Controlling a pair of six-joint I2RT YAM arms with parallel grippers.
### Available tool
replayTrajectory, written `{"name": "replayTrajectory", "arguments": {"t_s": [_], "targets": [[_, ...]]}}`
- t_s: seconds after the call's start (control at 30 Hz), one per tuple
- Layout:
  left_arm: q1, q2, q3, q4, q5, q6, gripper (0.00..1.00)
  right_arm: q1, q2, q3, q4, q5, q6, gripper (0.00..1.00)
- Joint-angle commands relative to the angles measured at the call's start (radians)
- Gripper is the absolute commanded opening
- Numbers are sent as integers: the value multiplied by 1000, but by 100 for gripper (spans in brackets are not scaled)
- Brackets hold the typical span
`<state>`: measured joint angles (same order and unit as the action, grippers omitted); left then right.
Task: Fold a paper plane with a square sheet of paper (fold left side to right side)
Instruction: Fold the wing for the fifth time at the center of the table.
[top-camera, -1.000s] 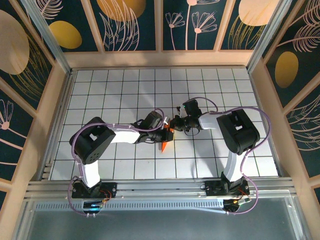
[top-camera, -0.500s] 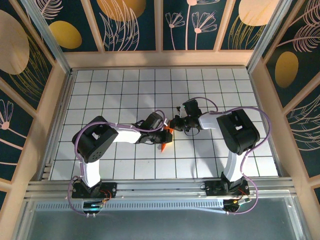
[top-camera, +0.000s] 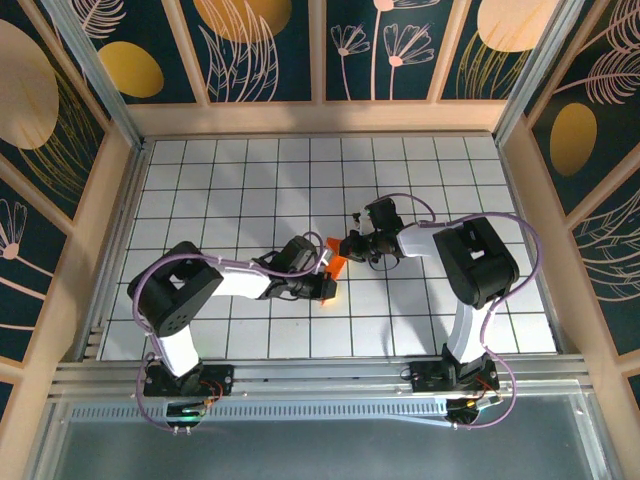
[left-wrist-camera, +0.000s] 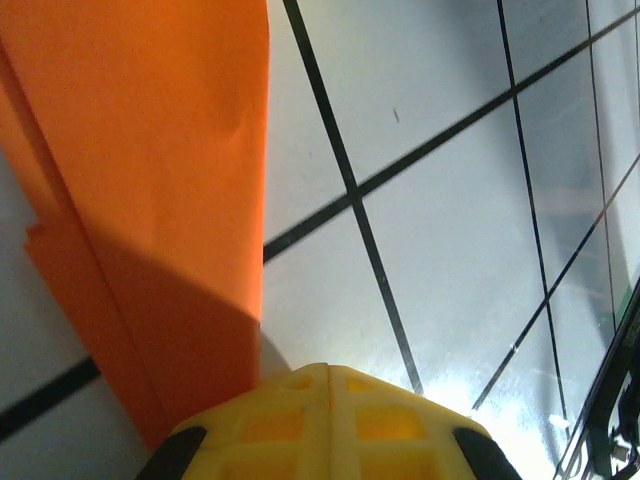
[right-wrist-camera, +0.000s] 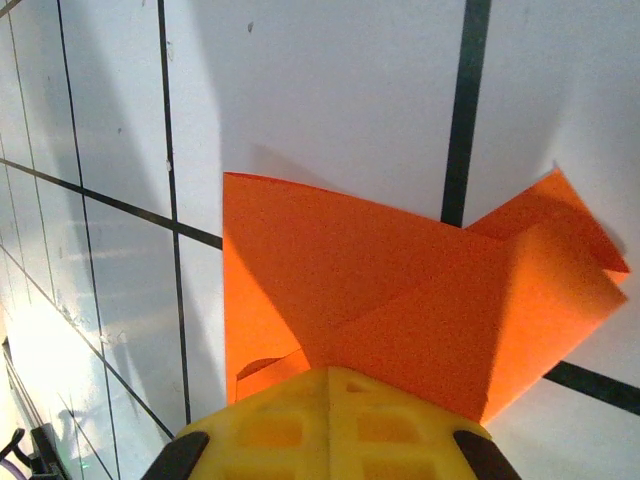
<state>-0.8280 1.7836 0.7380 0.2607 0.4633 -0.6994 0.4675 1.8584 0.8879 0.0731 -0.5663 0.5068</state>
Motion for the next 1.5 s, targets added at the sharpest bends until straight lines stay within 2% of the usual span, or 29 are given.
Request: {"name": "replayTrajectory", "arguments": {"t_s": [0.0,0.33,0.67,0.8,0.93,1.07,1.13,1.27,1.37,1.47], "targets": [[-22,-29,-50,-89,42,36,0,-24,54,-12,-87,97,-25,0],[-54,-64,-108,-97,26,25,0,-26,55,-12,-96,100,-27,0],[-58,-203,-185,-49,-5,-23,0,-26,22,-7,-62,56,-32,0],[-55,-294,-185,-35,-65,-41,0,-24,-41,34,-53,52,-40,2],[-33,-377,-177,-51,-174,-51,5,-26,-115,98,-101,117,-75,22],[-2,-445,-174,-90,-368,-58,14,-21,-192,121,-180,229,-105,44],[5,-480,-170,-118,-490,-80,23,-9,-223,130,-238,307,-107,51],[8,-553,-183,-155,-731,-124,34,70,-256,154,-382,495,-80,65],[11,-606,-221,-155,-857,-154,42,143,-250,161,-444,578,-11,71],[12,-641,-249,-152,-919,-159,48,211,-199,197,-499,678,84,77]]}}
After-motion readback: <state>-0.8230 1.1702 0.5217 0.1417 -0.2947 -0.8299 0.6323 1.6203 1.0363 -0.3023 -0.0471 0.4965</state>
